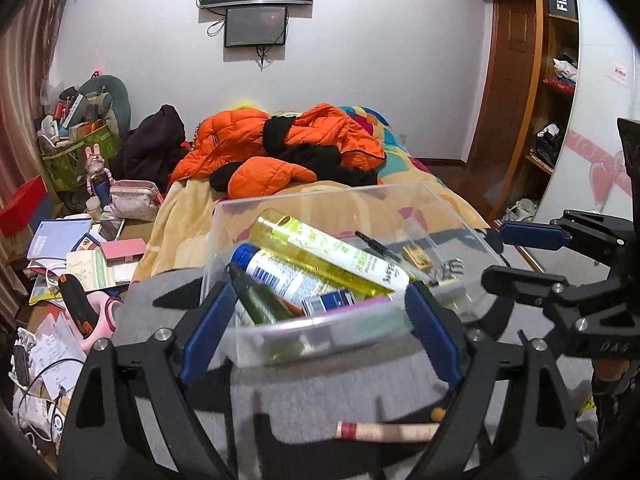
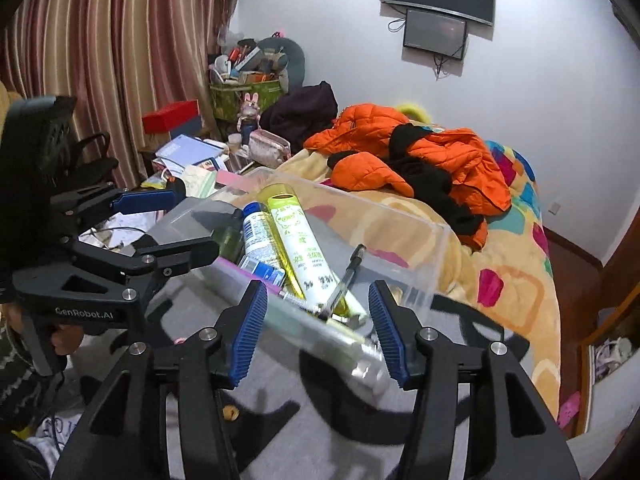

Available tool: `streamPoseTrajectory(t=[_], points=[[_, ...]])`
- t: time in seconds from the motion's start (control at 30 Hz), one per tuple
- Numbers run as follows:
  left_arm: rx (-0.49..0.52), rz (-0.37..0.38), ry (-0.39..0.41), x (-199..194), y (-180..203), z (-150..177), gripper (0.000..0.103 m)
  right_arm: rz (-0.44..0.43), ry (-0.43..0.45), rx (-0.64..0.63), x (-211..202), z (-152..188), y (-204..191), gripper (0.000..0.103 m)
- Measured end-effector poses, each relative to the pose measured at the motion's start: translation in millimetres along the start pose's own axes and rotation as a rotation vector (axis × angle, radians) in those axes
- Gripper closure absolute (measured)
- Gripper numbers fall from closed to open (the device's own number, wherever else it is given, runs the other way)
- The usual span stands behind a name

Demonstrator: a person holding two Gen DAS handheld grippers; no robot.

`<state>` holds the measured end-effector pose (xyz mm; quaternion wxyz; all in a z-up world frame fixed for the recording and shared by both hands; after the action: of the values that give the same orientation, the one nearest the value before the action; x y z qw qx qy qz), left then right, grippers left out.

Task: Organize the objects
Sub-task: 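Lower the Max box and pen into the clear box and open both grippers, then move the left gripper to the beige tube while the right moves to the brown ball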

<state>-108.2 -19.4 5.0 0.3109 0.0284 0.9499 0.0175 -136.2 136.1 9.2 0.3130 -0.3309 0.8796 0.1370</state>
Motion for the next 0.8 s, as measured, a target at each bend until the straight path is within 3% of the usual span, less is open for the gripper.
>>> streamPoseTrajectory(t=[0.3,0.67,0.8], points=[[-0.004,0.026,-0.081,-5.9,0.0,43.6,0.010,-0.022,-0.063,0.047,1.6,43.6,-9.6,0.054],[0.008,0.083,-0.215,-1.9,11.6,98.8,0.010,-0.122,-0.178,0.089,31.6,88.1,-30.8,0.055],[0.046,0.093,-0.240,1.0,20.1,109.3,0.006,-0.111,-0.214,0.061,41.3,96.4,-40.3,0.067]])
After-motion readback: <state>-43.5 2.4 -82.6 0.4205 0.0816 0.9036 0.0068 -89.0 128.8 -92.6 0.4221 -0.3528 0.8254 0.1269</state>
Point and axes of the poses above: each gripper's, at about its wrist camera, not at the fingertips, and x roughly the way its jaws point, y to its right, z to its underside, the point moved 2 cm from there along x, roughly the way its jaws point, and after that the axes turned 1 degree about -z, right-handed, at the moved point
